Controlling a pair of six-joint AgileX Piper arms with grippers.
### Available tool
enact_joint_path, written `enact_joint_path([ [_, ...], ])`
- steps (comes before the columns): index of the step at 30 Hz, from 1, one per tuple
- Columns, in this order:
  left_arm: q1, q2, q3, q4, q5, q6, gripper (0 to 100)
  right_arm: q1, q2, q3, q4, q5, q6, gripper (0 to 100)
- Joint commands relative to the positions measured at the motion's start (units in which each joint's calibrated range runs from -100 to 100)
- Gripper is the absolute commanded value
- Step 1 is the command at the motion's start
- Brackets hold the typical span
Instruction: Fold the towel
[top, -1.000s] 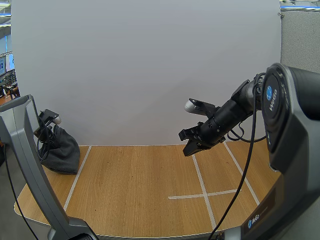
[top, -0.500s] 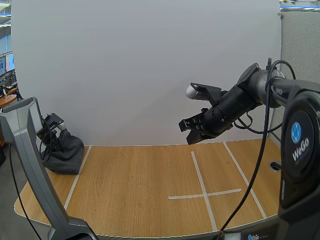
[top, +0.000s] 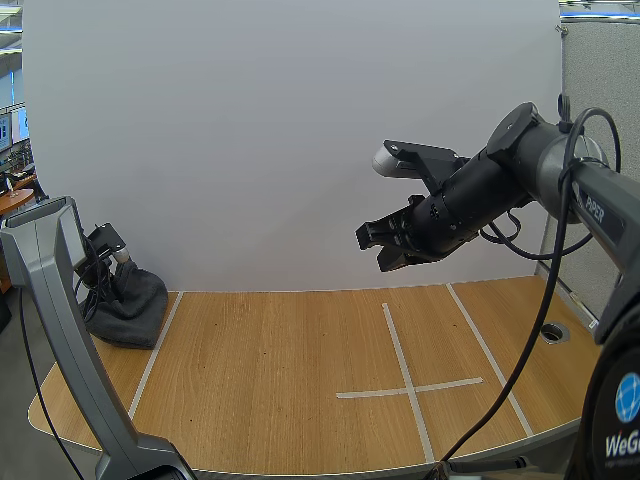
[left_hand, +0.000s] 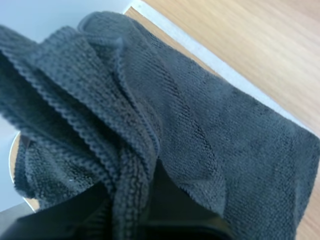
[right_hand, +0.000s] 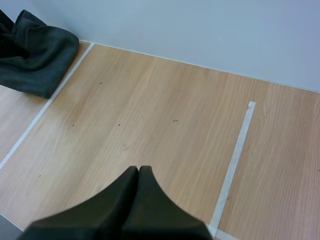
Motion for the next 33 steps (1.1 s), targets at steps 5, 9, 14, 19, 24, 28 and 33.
enact_joint_path([
  [5, -0.19, 3.28, -1.16, 1.26, 0.4, 3.75, 0, 0.07, -0.93, 0.17, -0.34, 0.81, 2.45, 0],
  [9, -0.19, 4.16, -1.16, 1.15, 0.4, 4.01, 0, 0.07, -0.93, 0.17, -0.34, 0.81, 2.45, 0],
  [14, -0.19, 4.16, -1.87, 2.54, 0.4, 5.19, 0, 0.07, -0.93, 0.17, -0.34, 0.81, 2.45, 0],
  [19, -0.19, 4.45, -5.93, 4.09, 0.4, 5.29, 0, 0.07, -0.93, 0.17, -0.34, 0.81, 2.45, 0],
  [24, -0.19, 4.45, -8.92, 4.54, 0.4, 5.13, 0, 0.07, -0.93, 0.17, -0.34, 0.81, 2.45, 0],
  [28, -0.19, 4.45, -8.92, 5.57, 0.4, 5.09, 0, 0.07, -0.93, 0.17, -0.23, 0.81, 2.45, 0],
  [33, -0.19, 4.45, -8.92, 2.59, 0.4, 3.53, 0, 0.07, -0.93, 0.17, -0.13, 0.81, 2.45, 0],
])
